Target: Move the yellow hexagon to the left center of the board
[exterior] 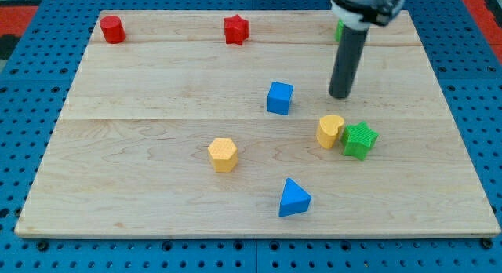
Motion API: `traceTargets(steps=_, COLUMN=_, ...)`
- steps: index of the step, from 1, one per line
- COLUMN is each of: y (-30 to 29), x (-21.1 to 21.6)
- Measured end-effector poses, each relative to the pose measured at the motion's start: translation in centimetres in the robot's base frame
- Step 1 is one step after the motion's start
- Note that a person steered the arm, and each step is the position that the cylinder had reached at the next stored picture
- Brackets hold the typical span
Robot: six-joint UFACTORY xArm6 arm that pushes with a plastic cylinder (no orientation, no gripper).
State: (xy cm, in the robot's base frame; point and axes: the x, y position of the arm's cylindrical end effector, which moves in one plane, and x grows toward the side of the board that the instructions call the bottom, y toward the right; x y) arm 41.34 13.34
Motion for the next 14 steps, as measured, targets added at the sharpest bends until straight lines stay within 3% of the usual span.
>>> traceTargets(steps=2, y=0.5, x=8.7)
traceTargets(steps=3, y=-5.8, x=10.6)
traceTargets(steps=5, y=-23.8, x=10.1)
traceTargets(steps=6, y=-25.3, x=10.8)
traceTargets(steps=8, y=-28.0, x=2.6)
traceTargets(steps=9, y=-23.2, x=3.3)
traceTargets(steps=10, y=-22.0, x=0.7)
traceTargets(steps=11, y=-25.6, x=-1.5)
traceTargets(steps=12, y=-32.1, x=-0.7)
traceTargets(steps=14, y=-33.6, x=-0.7)
